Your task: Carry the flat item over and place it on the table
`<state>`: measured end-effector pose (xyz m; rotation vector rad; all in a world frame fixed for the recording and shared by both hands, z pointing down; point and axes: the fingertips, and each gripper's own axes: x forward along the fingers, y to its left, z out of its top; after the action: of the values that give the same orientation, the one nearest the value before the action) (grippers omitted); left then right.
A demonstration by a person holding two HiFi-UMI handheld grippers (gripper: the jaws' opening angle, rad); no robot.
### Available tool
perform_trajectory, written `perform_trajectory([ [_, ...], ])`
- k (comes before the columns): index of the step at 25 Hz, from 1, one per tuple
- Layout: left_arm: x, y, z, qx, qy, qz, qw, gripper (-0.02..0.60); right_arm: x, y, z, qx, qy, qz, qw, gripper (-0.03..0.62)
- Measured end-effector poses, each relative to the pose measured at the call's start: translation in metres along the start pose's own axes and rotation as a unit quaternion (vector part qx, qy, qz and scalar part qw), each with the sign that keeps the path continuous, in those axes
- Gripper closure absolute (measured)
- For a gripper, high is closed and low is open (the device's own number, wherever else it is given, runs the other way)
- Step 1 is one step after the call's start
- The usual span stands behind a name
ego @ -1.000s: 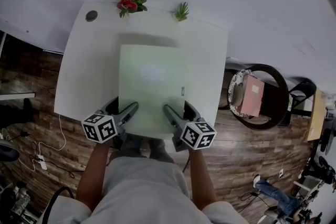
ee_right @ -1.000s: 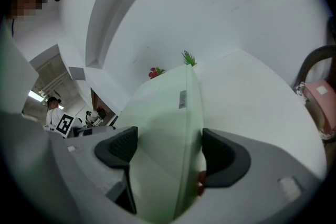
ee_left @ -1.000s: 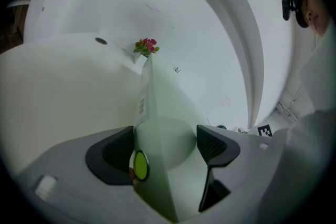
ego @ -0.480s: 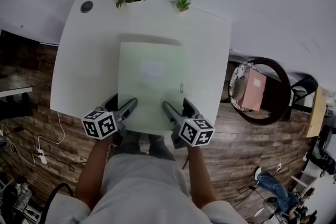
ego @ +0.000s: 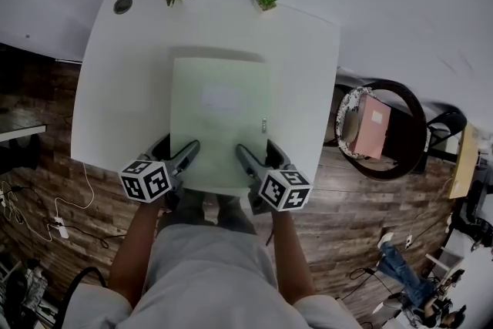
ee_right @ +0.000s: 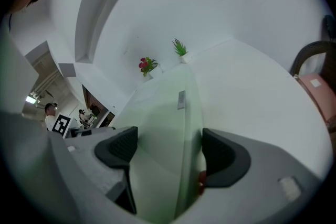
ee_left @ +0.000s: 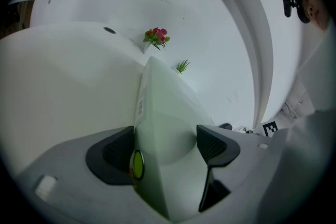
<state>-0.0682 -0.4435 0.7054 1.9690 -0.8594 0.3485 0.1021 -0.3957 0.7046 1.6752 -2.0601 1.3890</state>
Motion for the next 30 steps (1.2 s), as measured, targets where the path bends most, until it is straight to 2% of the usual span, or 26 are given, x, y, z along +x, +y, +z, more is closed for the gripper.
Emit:
perform_trajectory([
  [7,-0.005,0.000,0.002,-0.007,-0.019,-0.001,0.9998,0.218,-0.006,0.001,0.002,0.004,-0.009,0.012,1.000,0.214],
  [12,-0.021,0.004,0.012,-0.007,-0.051,0.012,0.9986,0.219,-0.020,0.002,0.010,-0.013,-0.033,0.000,0.999,0.214],
  [15,-0.031,0.002,0.023,0.002,-0.068,0.011,0.9976,0.219,-0.029,0.005,0.015,-0.017,-0.050,-0.004,0.999,0.214],
  [18,-0.038,-0.002,0.030,0.027,-0.073,0.016,0.9968,0.234,-0.036,0.009,0.017,-0.022,-0.057,-0.003,0.998,0.215],
  [20,-0.045,-0.002,0.035,0.034,-0.083,0.023,0.9957,0.331,-0.041,0.012,0.020,-0.027,-0.065,-0.009,0.998,0.262],
  [23,-0.056,-0.001,0.043,0.039,-0.104,0.037,0.9931,0.449,-0.051,0.014,0.028,-0.034,-0.088,-0.020,0.995,0.411],
  [29,-0.073,-0.008,0.048,0.061,-0.118,0.039,0.9904,0.562,-0.068,0.021,0.038,-0.050,-0.116,-0.039,0.991,0.583],
  [30,-0.075,-0.010,0.050,0.065,-0.121,0.039,0.9898,0.569,-0.070,0.023,0.039,-0.050,-0.119,-0.038,0.991,0.588],
])
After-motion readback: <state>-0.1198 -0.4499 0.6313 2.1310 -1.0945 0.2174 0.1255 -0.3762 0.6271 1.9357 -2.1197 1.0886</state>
